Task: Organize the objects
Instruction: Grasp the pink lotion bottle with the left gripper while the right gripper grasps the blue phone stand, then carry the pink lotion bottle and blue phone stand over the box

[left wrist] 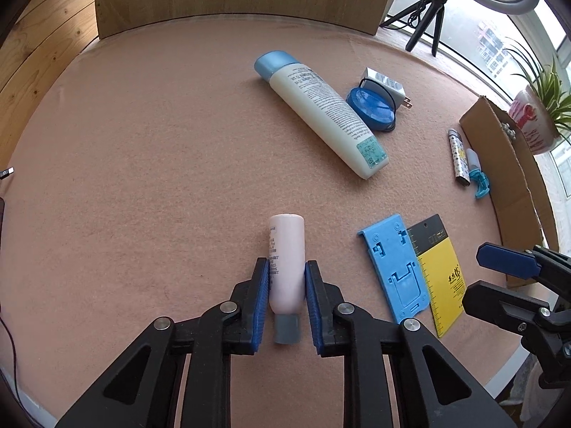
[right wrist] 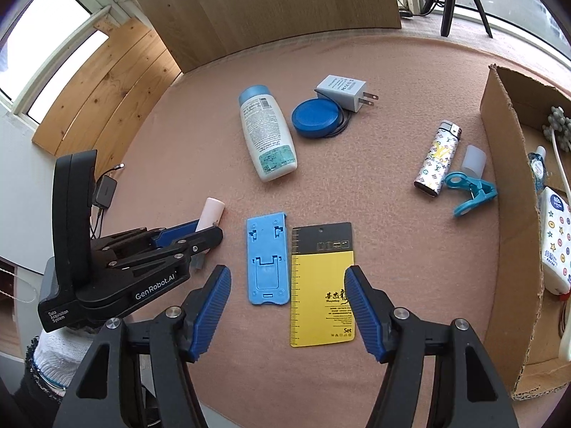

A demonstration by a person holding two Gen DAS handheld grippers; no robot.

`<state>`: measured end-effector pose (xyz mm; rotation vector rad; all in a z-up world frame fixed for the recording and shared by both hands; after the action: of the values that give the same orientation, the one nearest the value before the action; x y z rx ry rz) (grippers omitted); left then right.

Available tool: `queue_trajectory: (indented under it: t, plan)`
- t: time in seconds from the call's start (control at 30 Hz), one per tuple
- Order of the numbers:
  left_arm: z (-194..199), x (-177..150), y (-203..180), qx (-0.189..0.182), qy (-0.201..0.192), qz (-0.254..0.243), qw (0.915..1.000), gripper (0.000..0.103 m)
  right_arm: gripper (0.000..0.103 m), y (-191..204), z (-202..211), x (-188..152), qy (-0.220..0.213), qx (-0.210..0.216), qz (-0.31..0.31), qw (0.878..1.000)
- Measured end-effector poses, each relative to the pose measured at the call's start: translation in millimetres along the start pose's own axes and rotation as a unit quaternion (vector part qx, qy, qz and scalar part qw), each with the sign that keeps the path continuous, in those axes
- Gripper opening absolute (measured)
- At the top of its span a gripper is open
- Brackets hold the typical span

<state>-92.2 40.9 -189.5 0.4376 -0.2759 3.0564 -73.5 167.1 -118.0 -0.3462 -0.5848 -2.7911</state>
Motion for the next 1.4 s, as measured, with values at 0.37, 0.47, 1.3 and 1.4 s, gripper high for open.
queue_trajectory:
  t: [0.37,0.47,1.3,1.4]
  plan:
    - [9.6,-18.1,33.7,-0.014,-0.003,0.038,0.9992,0.021,0.046,24.5,-40.6,4.3,0.043,-0.017,0.04,0.998]
    - [10.0,-20.4,38.0,-0.021,-0.002,0.046,0.9987,0.023,0.046,21.4,-47.9,4.6,0.052,-0.03,0.038,0.998]
    - [13.2,-16.1,47.4,-0.019,-0.003,0.05,0.9985,0.035,0.036,45.2,-68.5,12.5,0.056,-0.134,0.118,0.982]
    - [12.4,-13.8,46.7,-0.015,-0.005,0.047,0.9988,0.035,0.034,42.0,-66.3,11.8,0.053,-0.129,0.115,0.984]
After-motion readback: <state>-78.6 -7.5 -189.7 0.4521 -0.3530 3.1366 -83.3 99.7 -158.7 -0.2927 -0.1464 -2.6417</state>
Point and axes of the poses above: each gripper's, at about its wrist camera, not at the fingertips, and z roughly against the way its jaws point, y to its left, x to its top, the point moved 6 cm from there along -z, roughly the way its jaws point, and after that the axes turned 4 degrees about y, right-handed, at the moved point
